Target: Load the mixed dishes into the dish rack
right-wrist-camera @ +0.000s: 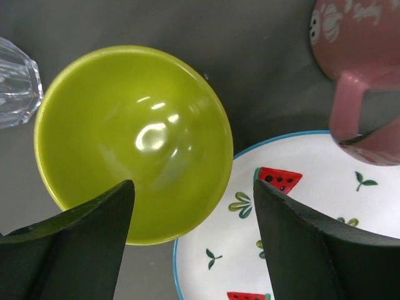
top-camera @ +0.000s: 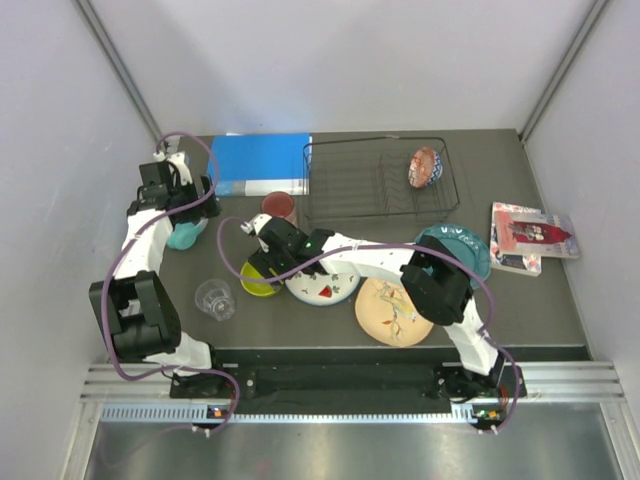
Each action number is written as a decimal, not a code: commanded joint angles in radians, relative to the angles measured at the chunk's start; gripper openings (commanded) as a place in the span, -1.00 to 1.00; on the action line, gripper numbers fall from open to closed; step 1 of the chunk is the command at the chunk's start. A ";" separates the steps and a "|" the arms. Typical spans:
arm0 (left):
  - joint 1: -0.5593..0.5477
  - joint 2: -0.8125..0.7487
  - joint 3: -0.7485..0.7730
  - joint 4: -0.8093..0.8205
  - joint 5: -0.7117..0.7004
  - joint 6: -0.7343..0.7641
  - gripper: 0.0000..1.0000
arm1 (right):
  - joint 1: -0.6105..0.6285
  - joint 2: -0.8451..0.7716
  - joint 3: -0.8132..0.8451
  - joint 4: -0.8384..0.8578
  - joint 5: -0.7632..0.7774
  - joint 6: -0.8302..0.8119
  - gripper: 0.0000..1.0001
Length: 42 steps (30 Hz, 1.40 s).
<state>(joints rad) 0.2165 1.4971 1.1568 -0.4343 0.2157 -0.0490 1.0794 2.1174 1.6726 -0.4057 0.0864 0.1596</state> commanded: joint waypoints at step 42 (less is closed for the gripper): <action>0.007 0.028 -0.020 0.051 -0.035 0.026 0.98 | -0.007 -0.485 -0.017 -0.203 0.559 -0.189 -1.00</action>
<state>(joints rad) 0.2165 1.5146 1.1366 -0.4274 0.1890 -0.0307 1.0870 1.7374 1.6917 -0.5625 0.4076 0.0250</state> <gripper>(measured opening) 0.991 0.077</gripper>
